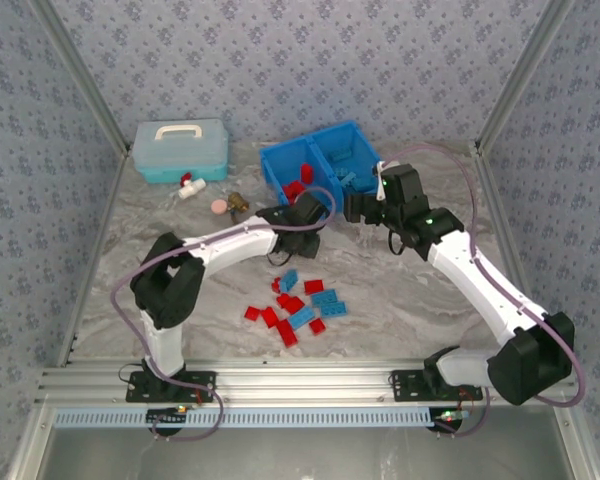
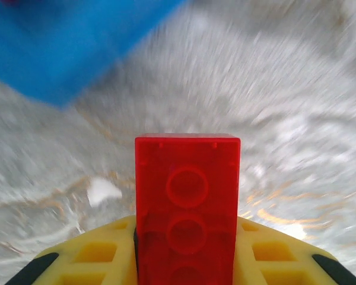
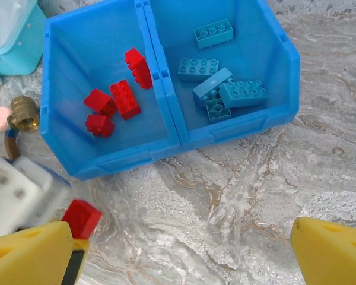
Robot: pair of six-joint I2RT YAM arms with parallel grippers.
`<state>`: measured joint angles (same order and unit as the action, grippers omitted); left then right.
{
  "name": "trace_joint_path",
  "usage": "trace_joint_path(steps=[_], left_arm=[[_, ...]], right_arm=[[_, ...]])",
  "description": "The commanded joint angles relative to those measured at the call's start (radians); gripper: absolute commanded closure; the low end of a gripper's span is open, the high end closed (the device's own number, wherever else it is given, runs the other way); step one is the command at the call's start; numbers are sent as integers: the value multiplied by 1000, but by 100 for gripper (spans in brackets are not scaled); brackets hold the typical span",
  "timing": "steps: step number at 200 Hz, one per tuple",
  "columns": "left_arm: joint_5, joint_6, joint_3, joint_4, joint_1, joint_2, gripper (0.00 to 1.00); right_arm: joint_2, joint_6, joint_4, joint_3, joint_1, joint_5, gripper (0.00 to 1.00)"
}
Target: Sort the legos into containers by color
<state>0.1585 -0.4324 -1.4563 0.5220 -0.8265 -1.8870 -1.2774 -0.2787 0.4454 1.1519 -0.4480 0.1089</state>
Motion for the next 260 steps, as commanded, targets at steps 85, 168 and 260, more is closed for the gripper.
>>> trace_joint_path(steps=[85, 168, 260], left_arm=[[177, -26, -870, 101, 157, -436, 70], [59, -146, -1047, 179, 194, -617, 53], [42, -43, -777, 162, 153, -240, 46]], right_arm=[[99, -65, 58, 12, -26, 19, 3], [114, -66, 67, 9, -30, 21, 3], [81, -56, 64, -7, -31, 28, 2]])
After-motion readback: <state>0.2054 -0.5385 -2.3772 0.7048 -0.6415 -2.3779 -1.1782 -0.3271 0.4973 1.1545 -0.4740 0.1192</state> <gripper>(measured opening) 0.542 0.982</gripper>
